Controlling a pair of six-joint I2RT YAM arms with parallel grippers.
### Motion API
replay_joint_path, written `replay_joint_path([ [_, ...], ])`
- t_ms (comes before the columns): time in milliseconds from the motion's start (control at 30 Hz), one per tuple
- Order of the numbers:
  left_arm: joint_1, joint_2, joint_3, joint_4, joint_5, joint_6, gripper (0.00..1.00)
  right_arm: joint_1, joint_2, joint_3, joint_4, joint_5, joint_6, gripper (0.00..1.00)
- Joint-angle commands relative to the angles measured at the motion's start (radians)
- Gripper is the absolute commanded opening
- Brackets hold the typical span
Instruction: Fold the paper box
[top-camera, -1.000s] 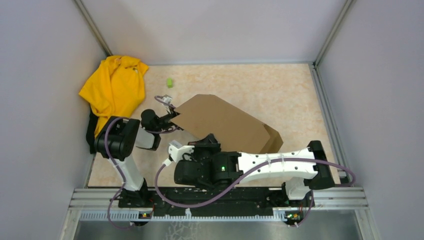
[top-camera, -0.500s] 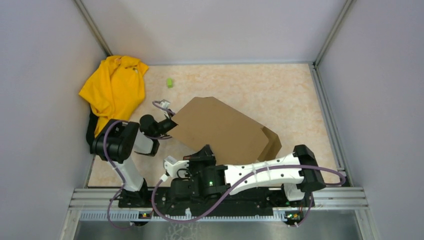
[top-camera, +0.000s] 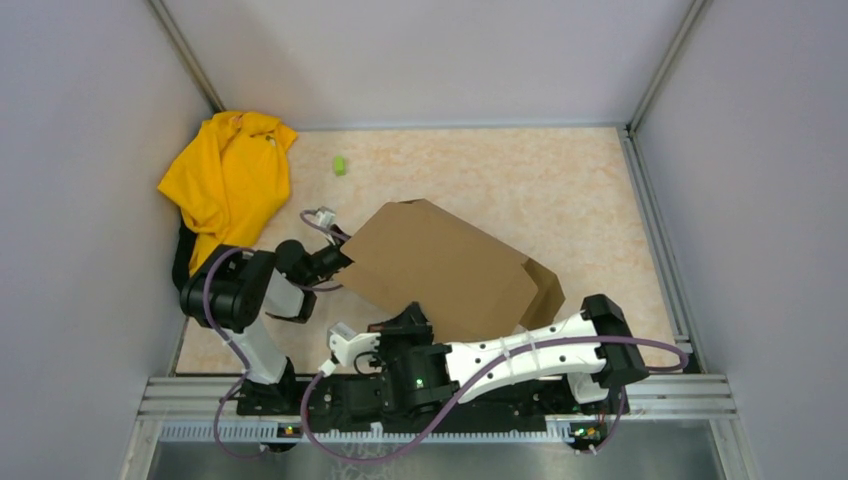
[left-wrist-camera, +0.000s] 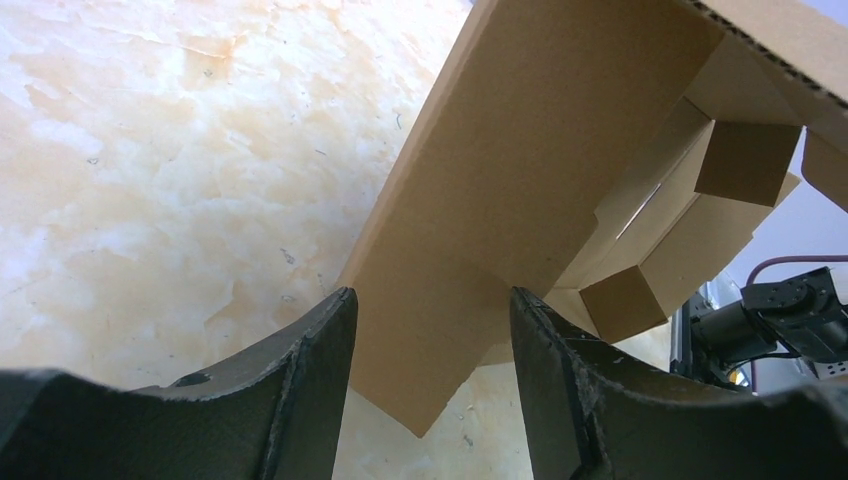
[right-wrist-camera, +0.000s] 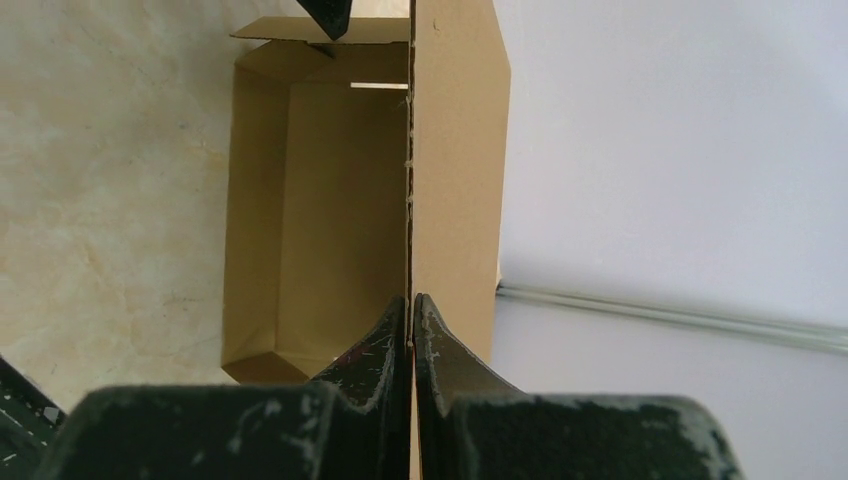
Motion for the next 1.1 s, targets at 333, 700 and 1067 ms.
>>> replay_joint_path([
  [333, -0.026, 0.091, -0.065, 0.319, 0.070, -0.071, 0.64, 0.026, -0.053, 0.038, 0.053, -0.052, 0.078, 0.00],
  [700, -0.069, 0.056, -0.081, 0.295, 0.039, -0.042, 0.64, 0.028, -0.165, 0.013, 0.120, -0.125, 0.100, 0.00],
  [1067, -0.125, 0.021, -0.076, 0.194, -0.018, 0.020, 0.64, 0.027, -0.252, 0.033, 0.131, -0.245, 0.118, 0.00],
])
